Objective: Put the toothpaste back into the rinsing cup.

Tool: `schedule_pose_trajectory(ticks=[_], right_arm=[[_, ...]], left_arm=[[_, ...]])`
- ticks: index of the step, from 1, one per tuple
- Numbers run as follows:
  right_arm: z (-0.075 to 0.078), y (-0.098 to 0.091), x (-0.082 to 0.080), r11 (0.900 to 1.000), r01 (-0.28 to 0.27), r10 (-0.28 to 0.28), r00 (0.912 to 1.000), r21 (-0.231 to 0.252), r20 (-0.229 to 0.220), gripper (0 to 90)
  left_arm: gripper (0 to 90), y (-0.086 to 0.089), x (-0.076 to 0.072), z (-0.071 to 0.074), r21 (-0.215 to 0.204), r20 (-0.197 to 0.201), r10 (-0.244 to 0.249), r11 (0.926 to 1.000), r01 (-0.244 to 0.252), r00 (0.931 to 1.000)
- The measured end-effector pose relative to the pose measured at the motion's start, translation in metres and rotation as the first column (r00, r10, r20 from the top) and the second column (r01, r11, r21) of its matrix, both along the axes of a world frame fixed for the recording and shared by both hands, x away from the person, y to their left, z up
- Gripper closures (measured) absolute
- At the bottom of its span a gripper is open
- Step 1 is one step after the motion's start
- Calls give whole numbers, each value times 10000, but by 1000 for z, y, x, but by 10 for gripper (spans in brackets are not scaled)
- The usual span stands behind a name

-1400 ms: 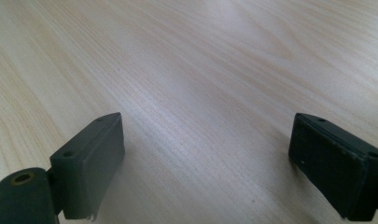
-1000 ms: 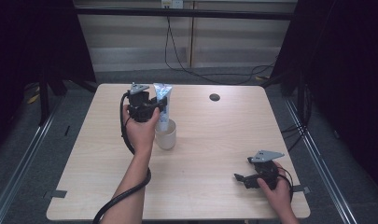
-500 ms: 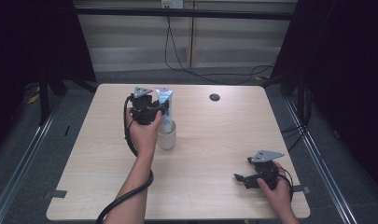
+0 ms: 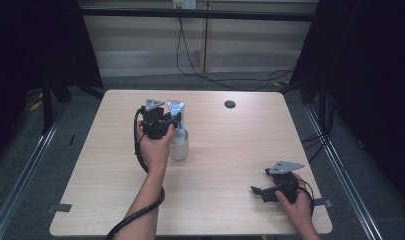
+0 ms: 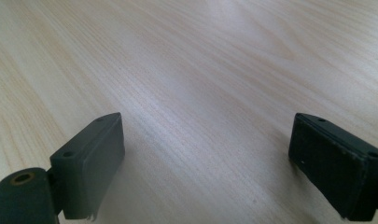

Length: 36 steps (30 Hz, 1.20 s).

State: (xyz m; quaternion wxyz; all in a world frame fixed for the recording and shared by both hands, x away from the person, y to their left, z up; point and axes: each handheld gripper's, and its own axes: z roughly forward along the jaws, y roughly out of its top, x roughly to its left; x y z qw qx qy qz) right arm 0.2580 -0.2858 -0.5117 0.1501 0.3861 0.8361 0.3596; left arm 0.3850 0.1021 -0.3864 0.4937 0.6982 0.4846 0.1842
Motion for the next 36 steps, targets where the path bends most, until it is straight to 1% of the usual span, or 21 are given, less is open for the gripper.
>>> schedule_pose_trajectory(ticks=[2,14,17,23,32,36], right_arm=[[0,0,0,10000,-1,1,10000,1,-1,102],[0,0,0,10000,4,-4,10000,1,-5,102],[0,0,0,10000,1,-1,10000,-1,-3,102],[0,0,0,10000,-3,3,10000,-4,4,102],[0,0,0,10000,-1,1,10000,-2,2,102],[0,0,0,10000,-10,10,10000,-7,10,102]], left_arm=[[678,0,-2,-4,43,-17,-21,10000,21,10000],[678,0,-11,-18,37,45,73,10000,-73,10000],[678,0,-12,-19,23,33,72,10000,-72,10000],[677,2,-14,-23,121,23,131,9998,-131,9999],[675,6,-18,-32,79,-139,208,9998,-207,9997],[675,6,-19,-33,155,-175,172,9997,-170,9997]])
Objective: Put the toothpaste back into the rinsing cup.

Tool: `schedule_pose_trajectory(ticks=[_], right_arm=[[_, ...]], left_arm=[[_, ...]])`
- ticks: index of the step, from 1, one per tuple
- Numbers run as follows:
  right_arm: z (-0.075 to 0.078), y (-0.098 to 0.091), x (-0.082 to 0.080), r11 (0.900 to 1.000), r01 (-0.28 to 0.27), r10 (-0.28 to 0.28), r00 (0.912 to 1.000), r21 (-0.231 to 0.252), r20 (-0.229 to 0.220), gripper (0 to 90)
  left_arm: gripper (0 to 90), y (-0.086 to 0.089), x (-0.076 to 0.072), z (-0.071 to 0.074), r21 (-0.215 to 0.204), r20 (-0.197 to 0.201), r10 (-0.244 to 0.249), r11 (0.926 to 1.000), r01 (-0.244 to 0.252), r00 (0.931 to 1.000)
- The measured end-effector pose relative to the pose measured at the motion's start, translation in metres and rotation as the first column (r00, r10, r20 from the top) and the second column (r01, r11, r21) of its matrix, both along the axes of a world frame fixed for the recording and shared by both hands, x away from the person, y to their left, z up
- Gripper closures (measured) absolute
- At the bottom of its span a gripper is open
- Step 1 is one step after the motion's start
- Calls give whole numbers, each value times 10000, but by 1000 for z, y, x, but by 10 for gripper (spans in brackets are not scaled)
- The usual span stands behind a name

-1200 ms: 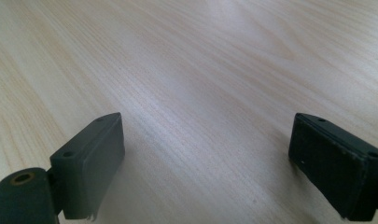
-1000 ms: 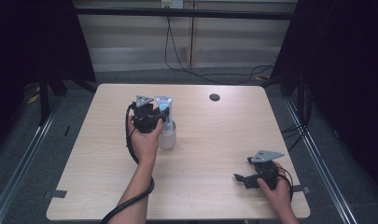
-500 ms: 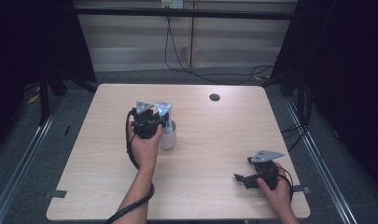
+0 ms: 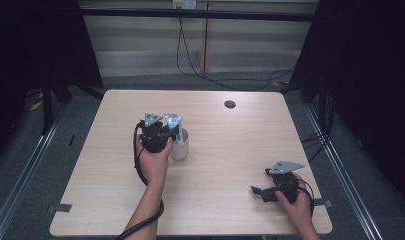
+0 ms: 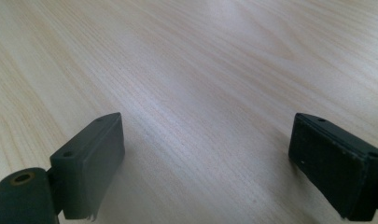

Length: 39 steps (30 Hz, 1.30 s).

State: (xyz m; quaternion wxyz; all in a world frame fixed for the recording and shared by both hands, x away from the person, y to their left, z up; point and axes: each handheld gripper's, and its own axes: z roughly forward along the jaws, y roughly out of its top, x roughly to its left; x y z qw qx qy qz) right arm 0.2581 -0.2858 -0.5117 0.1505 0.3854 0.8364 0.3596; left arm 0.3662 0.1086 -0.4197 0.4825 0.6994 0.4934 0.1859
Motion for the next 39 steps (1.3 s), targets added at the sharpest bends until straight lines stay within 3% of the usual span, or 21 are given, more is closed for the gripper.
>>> schedule_pose_trajectory(ticks=[39], right_arm=[[0,0,0,10000,13,-13,10000,7,-10,101]], left_arm=[[669,-3,-6,-11,381,-334,-174,9991,187,9993]])
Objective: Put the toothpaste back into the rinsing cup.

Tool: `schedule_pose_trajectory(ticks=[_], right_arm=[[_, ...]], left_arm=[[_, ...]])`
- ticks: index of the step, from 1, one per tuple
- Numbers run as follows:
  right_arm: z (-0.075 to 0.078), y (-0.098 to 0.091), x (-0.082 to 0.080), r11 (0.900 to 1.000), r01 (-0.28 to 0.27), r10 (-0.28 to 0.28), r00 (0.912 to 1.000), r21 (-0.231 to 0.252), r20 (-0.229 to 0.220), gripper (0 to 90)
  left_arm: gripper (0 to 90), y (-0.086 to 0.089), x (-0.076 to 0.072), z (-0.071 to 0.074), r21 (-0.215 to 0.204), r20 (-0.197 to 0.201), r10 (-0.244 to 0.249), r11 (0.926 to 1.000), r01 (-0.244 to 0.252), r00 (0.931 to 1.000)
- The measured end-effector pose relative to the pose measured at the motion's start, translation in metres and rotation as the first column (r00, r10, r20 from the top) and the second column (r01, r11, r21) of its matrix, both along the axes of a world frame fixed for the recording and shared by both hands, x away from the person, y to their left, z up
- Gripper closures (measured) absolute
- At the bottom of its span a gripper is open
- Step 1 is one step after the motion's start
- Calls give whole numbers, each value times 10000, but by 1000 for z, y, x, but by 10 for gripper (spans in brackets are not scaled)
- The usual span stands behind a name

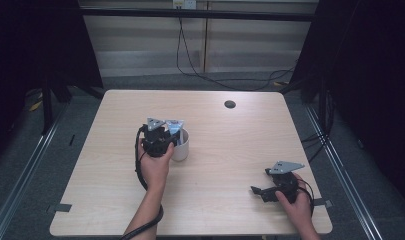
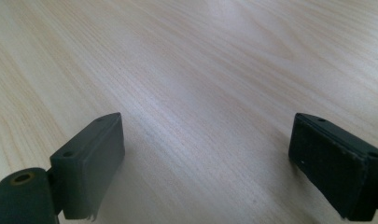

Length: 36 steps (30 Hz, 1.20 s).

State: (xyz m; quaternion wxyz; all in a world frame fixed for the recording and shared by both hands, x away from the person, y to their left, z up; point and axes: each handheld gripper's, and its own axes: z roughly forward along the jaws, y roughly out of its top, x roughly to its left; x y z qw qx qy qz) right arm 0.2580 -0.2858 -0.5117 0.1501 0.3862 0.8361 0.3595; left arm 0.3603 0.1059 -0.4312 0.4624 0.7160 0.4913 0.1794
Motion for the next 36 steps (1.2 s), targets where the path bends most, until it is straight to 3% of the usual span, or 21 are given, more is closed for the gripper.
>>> schedule_pose_trajectory(ticks=[36], right_arm=[[0,0,0,10000,-38,38,10000,-6,-2,102]], left_arm=[[628,-4,-1,-4,295,68,-596,9978,594,9982]])
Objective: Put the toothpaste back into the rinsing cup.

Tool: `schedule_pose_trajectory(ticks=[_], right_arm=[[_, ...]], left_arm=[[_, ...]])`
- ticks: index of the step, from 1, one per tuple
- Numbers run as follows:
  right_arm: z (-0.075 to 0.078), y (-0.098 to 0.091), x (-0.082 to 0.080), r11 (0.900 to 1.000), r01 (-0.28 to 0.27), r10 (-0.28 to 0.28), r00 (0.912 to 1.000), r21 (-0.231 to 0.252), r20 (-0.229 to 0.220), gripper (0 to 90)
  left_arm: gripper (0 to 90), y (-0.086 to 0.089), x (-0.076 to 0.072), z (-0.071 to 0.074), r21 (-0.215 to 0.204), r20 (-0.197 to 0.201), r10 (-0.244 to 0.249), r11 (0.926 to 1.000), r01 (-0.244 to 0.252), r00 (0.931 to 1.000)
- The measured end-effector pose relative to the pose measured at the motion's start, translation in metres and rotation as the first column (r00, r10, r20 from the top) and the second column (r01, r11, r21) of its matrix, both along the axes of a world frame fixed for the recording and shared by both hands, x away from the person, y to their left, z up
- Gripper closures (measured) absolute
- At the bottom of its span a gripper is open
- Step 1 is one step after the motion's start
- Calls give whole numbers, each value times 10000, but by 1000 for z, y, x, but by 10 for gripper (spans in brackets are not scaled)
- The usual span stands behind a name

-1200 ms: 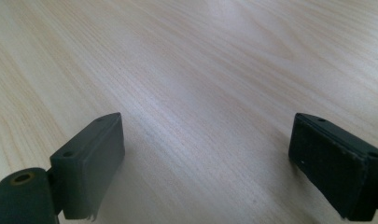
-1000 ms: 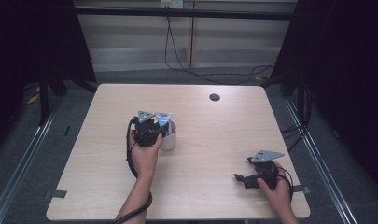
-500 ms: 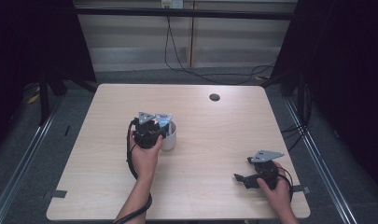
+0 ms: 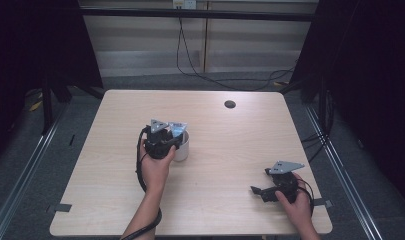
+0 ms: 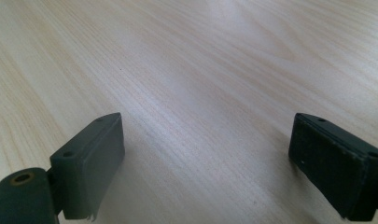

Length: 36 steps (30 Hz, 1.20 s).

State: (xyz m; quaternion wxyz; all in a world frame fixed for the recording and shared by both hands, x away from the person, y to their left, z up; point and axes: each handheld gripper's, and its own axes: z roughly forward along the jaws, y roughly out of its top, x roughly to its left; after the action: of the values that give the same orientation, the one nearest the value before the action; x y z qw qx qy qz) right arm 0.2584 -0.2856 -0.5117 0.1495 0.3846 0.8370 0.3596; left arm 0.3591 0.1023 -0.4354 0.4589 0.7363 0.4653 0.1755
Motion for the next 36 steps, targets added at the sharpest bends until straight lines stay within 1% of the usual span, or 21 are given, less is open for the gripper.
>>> schedule_pose_trajectory(ticks=[8,13,21,24,28,29,31,33,36], right_arm=[[0,0,0,10000,-4,4,10000,1,-8,101],[0,0,0,10000,-27,27,10000,-4,11,102],[0,0,0,10000,-25,26,10000,-10,11,102],[0,0,0,10000,-16,16,10000,-30,12,102],[0,0,0,10000,-14,14,10000,-29,12,101],[0,0,0,10000,-6,6,10000,-20,8,101],[0,0,1,10000,-18,19,10000,-21,19,102],[0,1,1,10000,-34,34,10000,-19,11,102],[0,1,1,10000,-34,34,10000,-16,10,102]], left_arm=[[604,1,-1,1,84,35,-13,10000,13,10000],[594,1,0,3,231,100,-69,9997,67,9999],[571,2,0,4,232,132,-67,9997,64,9999],[541,3,-1,5,250,143,-66,9997,63,9999],[526,4,-1,7,248,178,-91,9997,87,9998],[516,4,-1,7,179,171,-90,9998,87,9998],[509,5,-1,8,170,203,-76,9998,72,9998],[480,7,-2,8,91,168,-104,9999,102,9998],[444,8,-1,8,144,96,-139,9998,137,9999]])
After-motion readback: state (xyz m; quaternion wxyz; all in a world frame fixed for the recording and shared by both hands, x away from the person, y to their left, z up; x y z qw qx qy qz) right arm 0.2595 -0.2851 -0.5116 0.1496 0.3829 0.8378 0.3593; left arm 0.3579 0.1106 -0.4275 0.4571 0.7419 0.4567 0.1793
